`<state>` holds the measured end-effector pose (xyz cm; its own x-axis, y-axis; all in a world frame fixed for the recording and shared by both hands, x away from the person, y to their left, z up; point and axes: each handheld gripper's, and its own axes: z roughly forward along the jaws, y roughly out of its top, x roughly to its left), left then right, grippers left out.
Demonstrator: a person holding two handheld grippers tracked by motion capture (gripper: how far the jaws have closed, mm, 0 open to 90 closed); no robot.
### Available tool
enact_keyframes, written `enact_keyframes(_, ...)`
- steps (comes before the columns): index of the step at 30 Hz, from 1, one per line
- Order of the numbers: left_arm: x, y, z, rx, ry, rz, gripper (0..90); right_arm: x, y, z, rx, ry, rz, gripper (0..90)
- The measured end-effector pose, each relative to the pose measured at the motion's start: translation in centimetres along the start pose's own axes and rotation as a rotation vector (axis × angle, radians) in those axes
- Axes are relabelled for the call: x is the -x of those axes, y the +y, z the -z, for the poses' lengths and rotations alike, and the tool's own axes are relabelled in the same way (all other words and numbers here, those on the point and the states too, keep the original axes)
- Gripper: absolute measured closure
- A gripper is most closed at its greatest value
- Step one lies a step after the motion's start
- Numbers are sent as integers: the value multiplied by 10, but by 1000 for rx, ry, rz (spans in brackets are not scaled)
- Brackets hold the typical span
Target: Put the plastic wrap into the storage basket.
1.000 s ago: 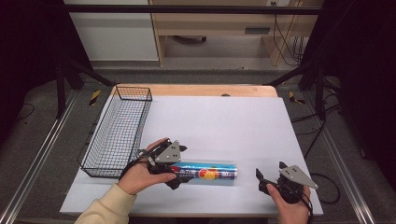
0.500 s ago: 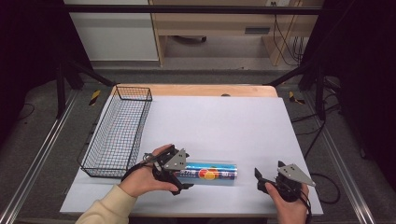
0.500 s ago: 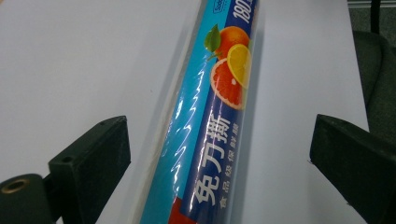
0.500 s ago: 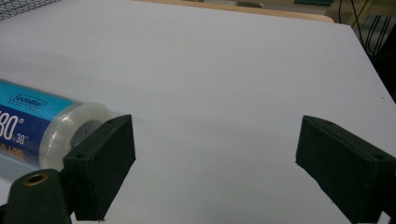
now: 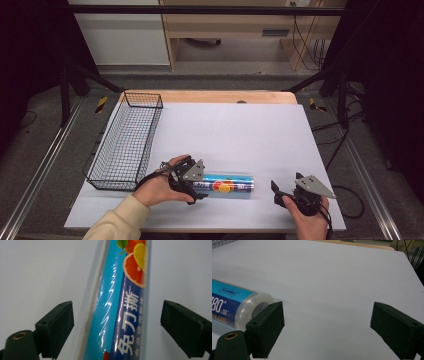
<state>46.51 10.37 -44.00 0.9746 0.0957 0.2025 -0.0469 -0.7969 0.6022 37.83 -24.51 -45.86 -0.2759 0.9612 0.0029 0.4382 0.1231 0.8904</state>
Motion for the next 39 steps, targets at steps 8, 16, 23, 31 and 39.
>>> enact_keyframes(8,-1,4,-9,-39,-16,-29,227,0,-1,-1,-9,1,2,120)
enact_keyframes(16,-2,4,-13,-66,-14,-45,251,-2,-1,-2,-16,3,10,120)
enact_keyframes(23,-4,4,-16,-104,-9,-39,251,-2,-1,-2,-20,7,13,120)
enact_keyframes(31,-5,5,-20,-123,5,-33,267,-3,-2,-3,-21,9,13,120)
enact_keyframes(39,-7,6,-22,-147,5,-42,271,-3,-2,-4,-25,8,25,120)
